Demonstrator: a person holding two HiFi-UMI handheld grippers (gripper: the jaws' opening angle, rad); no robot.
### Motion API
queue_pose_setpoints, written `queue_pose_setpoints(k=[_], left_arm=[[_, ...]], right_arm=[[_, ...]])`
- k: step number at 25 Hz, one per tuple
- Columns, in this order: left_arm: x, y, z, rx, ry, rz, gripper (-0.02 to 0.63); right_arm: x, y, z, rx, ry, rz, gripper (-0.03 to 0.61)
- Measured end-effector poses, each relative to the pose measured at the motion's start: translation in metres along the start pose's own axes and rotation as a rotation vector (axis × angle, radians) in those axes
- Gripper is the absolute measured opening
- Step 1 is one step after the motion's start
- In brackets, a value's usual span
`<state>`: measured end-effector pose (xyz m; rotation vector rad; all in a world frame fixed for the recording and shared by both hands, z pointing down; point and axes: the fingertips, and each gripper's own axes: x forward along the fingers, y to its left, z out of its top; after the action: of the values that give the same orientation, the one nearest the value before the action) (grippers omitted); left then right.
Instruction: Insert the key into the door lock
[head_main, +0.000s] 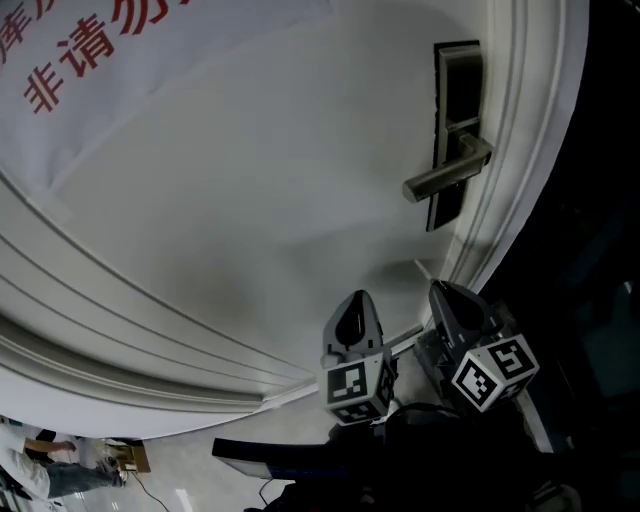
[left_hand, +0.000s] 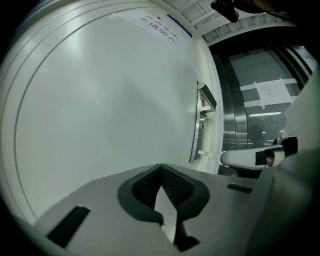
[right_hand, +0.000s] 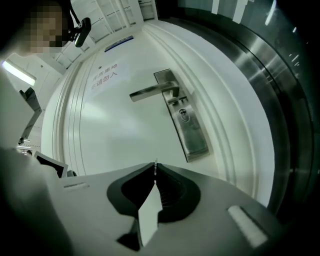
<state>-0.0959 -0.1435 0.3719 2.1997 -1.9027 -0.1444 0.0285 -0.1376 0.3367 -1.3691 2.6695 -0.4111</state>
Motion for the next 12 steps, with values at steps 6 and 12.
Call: queue_pose_setpoints(k=[6, 12], left_arm=[[-0.002, 0.019, 0.008, -0.021, -0.025, 0.065, 0.002], [0.008, 0.016, 0.019, -0.035, -0.050, 0.100, 0.002]], right_arm=[[0.022, 0.011, 0.003, -0.035, 0.017, 0.068, 0.012], [0.028, 0.004, 0.032, -0.145, -0.009, 0.094, 0.012]])
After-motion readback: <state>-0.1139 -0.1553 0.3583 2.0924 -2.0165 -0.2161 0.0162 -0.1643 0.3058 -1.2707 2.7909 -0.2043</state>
